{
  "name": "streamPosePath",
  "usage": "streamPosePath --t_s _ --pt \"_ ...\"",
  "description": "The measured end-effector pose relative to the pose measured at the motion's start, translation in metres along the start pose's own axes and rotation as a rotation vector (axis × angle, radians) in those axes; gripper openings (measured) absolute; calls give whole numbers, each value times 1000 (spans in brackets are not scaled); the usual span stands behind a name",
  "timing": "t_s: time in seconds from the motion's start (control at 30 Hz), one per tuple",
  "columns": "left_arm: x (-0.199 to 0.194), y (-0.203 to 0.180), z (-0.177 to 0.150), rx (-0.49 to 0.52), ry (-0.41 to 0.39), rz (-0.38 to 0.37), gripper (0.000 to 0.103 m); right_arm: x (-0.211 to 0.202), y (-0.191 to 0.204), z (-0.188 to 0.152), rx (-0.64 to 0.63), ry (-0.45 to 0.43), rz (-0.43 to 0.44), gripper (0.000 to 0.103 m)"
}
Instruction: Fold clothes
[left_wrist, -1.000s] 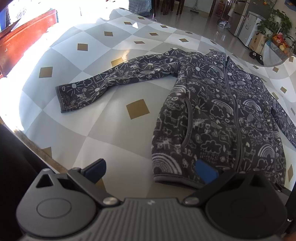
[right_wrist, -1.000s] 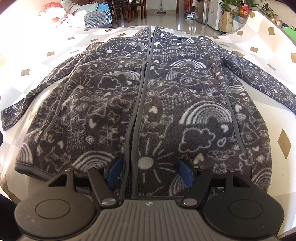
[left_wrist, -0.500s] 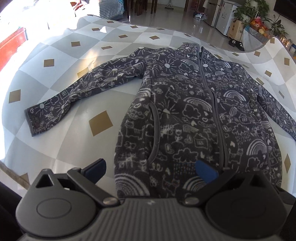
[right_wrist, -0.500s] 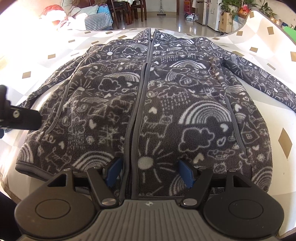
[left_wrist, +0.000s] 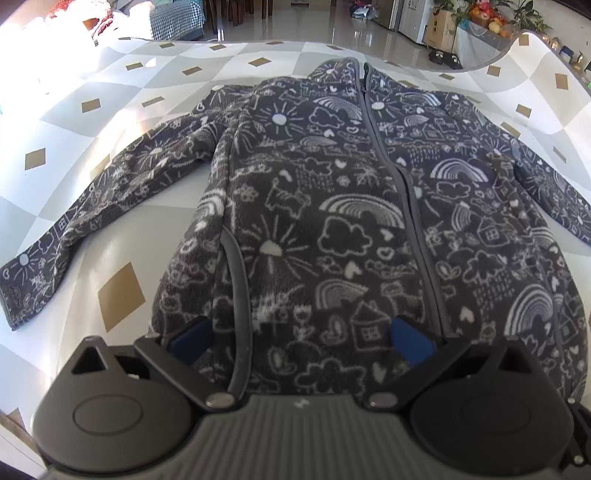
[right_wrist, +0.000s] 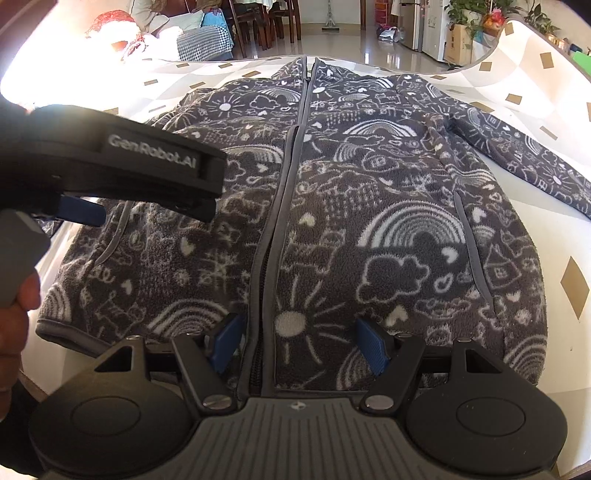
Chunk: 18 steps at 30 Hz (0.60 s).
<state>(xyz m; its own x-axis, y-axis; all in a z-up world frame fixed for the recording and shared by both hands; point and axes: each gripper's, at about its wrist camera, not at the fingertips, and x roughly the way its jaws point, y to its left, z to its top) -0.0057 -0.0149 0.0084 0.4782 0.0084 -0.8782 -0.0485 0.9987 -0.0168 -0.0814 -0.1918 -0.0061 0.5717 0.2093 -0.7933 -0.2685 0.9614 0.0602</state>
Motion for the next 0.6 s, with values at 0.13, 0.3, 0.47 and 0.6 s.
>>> streamPosePath --t_s 0.13,0.3,0.47,0.6 --pt "8 5 -2 -16 4 2 103 -9 -10 8 37 4 28 65" --pt "12 9 5 -12 23 -1 103 -24 -35 20 121 -87 -2 65" --pt "18 16 14 4 60 -11 103 -19 -62 36 184 -50 24 65" --pt "23 21 23 23 108 -14 103 -9 -85 49 176 -36 47 65"
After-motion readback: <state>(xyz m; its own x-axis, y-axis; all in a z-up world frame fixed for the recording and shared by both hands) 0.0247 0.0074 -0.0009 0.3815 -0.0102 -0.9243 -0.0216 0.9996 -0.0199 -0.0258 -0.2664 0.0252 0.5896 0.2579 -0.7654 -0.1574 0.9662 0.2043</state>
